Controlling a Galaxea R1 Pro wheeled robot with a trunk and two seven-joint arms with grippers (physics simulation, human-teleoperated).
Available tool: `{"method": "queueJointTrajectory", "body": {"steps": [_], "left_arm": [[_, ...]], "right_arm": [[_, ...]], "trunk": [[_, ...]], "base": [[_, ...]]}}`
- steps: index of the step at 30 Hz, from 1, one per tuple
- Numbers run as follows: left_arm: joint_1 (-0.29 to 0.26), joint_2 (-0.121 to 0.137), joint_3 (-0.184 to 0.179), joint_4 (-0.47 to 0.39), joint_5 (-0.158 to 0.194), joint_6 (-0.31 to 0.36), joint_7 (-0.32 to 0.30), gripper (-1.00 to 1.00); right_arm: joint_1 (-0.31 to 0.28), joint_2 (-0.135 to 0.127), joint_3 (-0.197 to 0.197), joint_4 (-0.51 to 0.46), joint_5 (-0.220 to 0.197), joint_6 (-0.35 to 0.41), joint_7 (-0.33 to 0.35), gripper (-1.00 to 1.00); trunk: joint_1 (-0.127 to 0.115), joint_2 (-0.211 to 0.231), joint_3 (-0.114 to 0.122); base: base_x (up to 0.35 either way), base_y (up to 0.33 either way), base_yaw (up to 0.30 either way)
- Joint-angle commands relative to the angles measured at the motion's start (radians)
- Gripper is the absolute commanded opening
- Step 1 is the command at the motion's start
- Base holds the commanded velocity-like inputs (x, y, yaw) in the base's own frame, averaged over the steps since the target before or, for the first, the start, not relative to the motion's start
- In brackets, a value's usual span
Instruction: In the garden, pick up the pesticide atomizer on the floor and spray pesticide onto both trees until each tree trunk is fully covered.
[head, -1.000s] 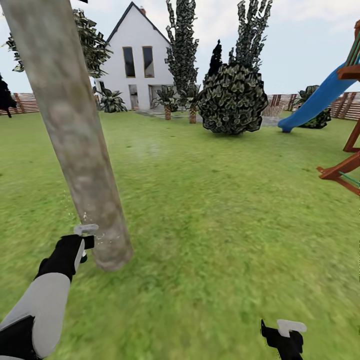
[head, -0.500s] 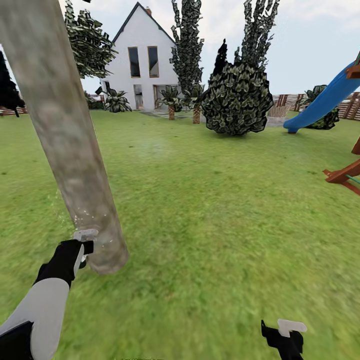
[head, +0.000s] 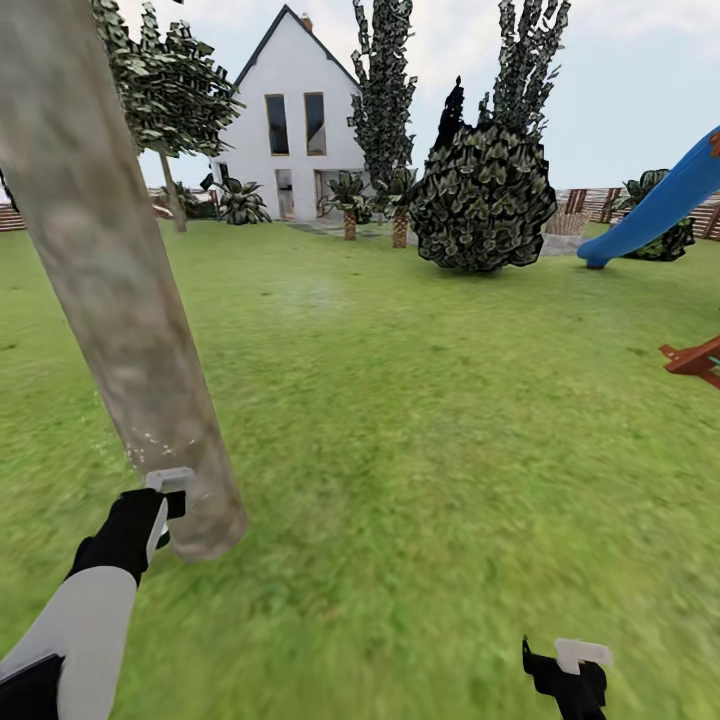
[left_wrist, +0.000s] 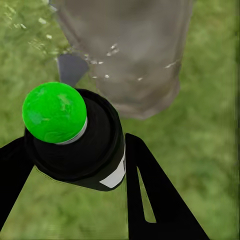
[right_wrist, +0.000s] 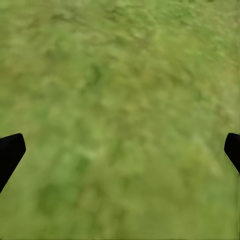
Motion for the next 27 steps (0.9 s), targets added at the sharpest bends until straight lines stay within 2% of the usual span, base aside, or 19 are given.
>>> {"method": "queueJointTrajectory", "body": {"steps": [1,6,13,27], "left_arm": [[0.0,0.0,0.001,-0.001,0.0,0.005,0.002,-1.0],[0.002,-0.002,-0.002,0.002,0.0,0.008,0.002,-1.0],[0.003,-0.003,-0.002,0.011,-0.001,0.007,0.002,-1.0],[0.003,-0.003,-0.001,0.01,0.0,0.007,0.006,-1.0]], "right_arm": [[0.0,0.0,0.009,0.0,-0.005,-0.001,-0.004,1.0],[0.0,0.001,0.009,0.0,-0.005,-0.001,-0.004,1.0],[0.0,0.002,0.009,0.0,-0.005,-0.001,-0.004,1.0],[0.0,0.0,0.009,0.0,-0.005,-0.001,-0.004,1.0]], "trunk": [[0.0,0.0,-0.001],[0.0,0.0,-0.001],[0.0,0.0,-0.001],[0.0,0.0,-0.001]], "base": [[0.237,-0.179,0.0],[0.237,-0.178,0.037],[0.074,-0.248,0.245],[0.089,-0.273,0.01]]}}
